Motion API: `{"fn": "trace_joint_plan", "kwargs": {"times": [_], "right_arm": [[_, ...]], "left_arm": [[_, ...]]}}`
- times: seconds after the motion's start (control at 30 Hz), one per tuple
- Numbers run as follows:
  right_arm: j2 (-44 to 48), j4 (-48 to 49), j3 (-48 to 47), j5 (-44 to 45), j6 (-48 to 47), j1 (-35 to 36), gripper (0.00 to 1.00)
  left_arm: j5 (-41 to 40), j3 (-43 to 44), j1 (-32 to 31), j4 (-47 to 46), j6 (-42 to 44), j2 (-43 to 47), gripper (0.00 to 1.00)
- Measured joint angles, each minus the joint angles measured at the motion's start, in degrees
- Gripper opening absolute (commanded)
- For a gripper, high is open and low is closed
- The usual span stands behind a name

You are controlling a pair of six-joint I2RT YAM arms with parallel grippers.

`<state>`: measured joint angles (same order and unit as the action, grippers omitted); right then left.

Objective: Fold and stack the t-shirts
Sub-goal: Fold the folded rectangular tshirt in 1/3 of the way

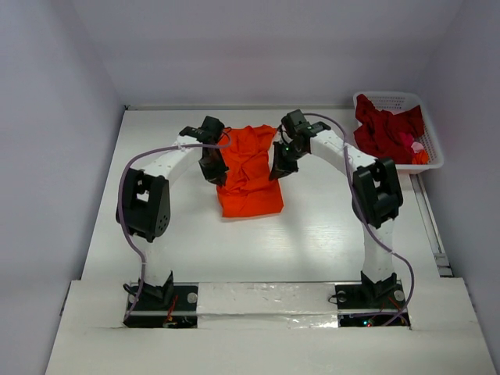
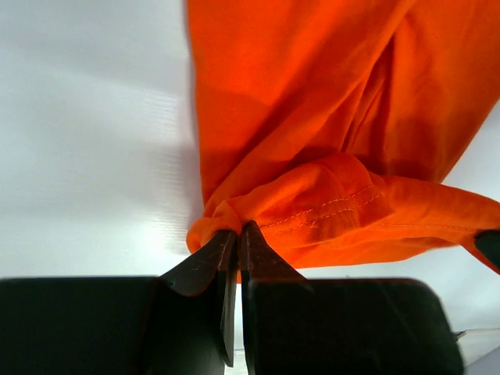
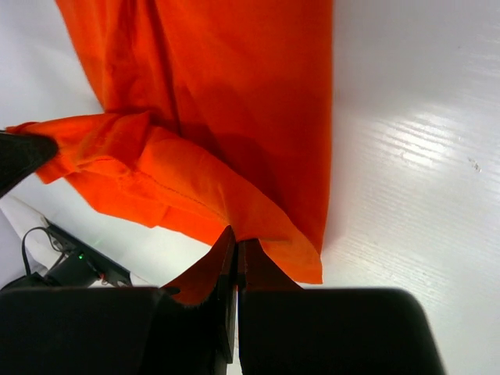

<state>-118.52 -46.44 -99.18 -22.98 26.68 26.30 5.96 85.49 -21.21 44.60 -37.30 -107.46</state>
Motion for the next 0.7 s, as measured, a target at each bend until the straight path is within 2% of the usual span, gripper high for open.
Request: {"fn": "trace_joint_plan", "kwargs": {"times": [0.7], "right_arm": [[-6.1, 0.5, -4.2, -1.5, 0.0, -0.4, 0.0]], "left_arm": [[-0.2, 2.8, 3.0, -0.4, 1.3, -3.7, 0.0]]}}
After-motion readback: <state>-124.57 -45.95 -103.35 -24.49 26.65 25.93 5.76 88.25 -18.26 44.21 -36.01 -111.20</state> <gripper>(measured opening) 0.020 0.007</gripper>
